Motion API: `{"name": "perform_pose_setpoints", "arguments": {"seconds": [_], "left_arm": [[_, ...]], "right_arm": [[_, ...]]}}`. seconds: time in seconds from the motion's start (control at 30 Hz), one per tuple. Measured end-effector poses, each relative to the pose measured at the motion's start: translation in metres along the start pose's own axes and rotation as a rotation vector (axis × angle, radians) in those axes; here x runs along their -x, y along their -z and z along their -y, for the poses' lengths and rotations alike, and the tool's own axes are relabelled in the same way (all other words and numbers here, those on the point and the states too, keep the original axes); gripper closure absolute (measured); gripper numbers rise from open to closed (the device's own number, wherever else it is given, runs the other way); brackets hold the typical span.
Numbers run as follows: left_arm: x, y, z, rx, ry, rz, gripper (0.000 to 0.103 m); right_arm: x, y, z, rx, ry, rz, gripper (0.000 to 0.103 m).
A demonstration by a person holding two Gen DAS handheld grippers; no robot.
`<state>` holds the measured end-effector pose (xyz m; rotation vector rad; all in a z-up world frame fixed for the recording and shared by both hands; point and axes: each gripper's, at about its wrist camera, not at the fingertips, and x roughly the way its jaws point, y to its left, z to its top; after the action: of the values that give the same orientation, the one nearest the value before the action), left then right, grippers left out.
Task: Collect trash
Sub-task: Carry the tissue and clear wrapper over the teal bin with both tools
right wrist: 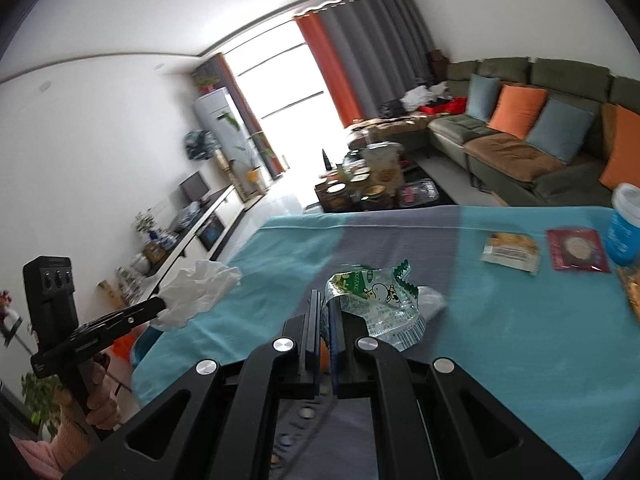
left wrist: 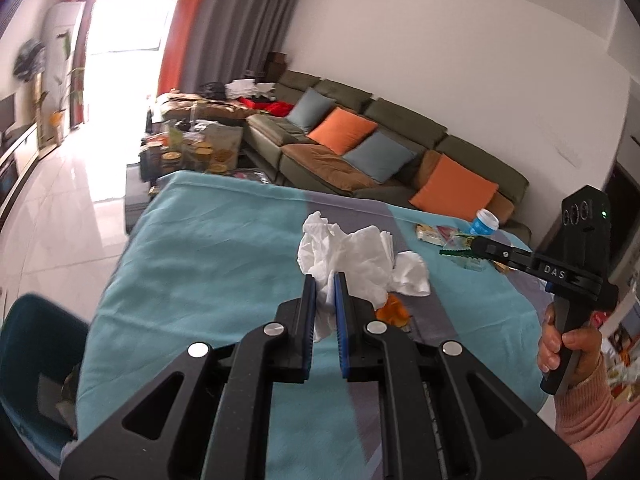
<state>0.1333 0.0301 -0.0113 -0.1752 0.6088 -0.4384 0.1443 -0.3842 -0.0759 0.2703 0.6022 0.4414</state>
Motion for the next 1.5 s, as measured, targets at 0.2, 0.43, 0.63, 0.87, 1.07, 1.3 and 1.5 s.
{"name": "perform_pose_setpoints", "arguments": {"seconds": [0.2, 0.43, 0.63, 0.87, 1.07, 1.3, 1.5], "left_arm": [[0.042, 0.016, -0.036, 0.065, -0.079, 0.039, 0.093], [0.085, 0.026, -0.064, 0.110, -0.159, 0.087, 0.093], [0.118, 0.038, -0.098, 0.173, -0.235, 0.112, 0.093], [0.148, 0.051, -0.126, 0.220, -0.306, 0.131, 0.093], [0.164, 0.063, -0.153, 0.270, -0.367, 0.135, 0.093], [0.169, 0.078, -0.184, 0.337, -0.426, 0.116, 0.093], [0.172, 0.093, -0.208, 0.382, -0.464, 0.096, 0.093]], "right_arm": [[-0.016, 0.004, -0.040, 0.063, -0.089, -0.031, 0.100], [-0.041, 0.009, -0.088, 0.138, -0.186, -0.090, 0.100], [-0.065, 0.012, -0.130, 0.207, -0.262, -0.139, 0.100], [-0.096, 0.022, -0.181, 0.283, -0.345, -0.206, 0.100], [-0.118, 0.030, -0.217, 0.345, -0.396, -0.262, 0.100], [-0.147, 0.038, -0.248, 0.395, -0.438, -0.325, 0.100], [-0.169, 0.044, -0.267, 0.424, -0.452, -0.365, 0.100]]}}
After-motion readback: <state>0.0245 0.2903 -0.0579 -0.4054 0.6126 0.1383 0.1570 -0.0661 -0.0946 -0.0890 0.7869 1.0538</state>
